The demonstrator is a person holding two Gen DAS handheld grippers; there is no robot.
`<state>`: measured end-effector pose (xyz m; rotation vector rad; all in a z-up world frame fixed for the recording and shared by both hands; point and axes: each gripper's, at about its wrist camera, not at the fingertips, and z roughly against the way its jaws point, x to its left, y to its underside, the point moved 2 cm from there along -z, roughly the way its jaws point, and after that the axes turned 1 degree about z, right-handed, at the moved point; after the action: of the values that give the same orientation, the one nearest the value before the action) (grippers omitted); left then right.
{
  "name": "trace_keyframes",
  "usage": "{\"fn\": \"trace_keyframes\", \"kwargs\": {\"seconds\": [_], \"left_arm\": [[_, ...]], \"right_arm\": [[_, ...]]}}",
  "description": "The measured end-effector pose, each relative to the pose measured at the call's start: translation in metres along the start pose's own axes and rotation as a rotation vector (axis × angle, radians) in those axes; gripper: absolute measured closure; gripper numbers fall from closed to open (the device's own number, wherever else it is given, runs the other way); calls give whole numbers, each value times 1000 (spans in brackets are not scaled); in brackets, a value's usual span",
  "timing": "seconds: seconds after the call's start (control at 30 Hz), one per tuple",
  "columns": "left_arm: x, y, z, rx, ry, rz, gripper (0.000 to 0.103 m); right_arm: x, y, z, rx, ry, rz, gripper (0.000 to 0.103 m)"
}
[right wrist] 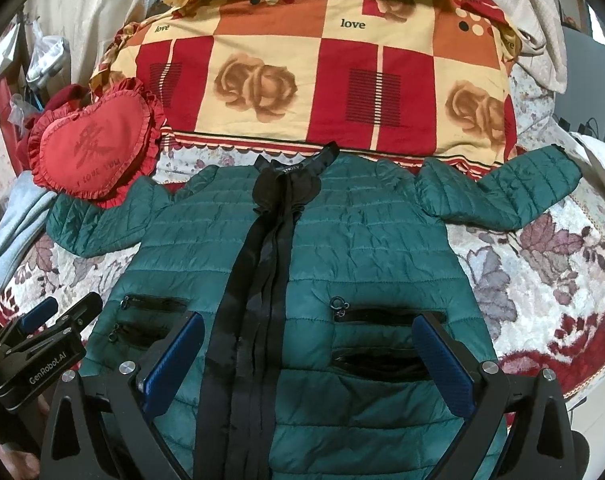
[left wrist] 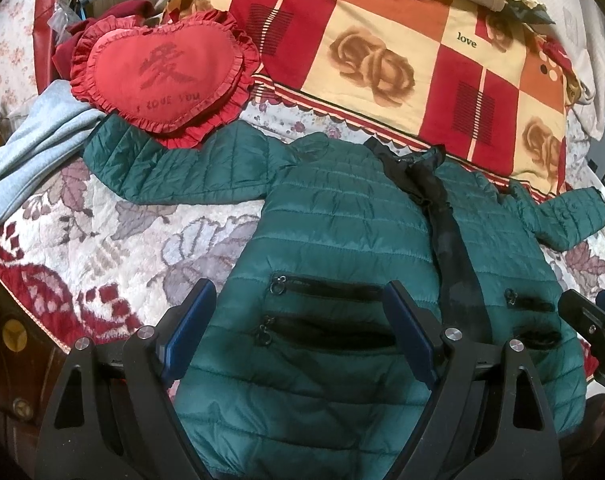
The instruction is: Fold large clothes
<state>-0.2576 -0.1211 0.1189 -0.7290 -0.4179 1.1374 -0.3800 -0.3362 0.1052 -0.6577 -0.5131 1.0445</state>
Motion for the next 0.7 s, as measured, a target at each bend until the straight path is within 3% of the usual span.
{"fn": "trace_keyframes", "kwargs": {"seconds": [0.7], "left_arm": [[3, 3, -1, 7, 2, -1, 17]], "right_arm": [[4, 1, -6, 13, -9, -6, 0]]}}
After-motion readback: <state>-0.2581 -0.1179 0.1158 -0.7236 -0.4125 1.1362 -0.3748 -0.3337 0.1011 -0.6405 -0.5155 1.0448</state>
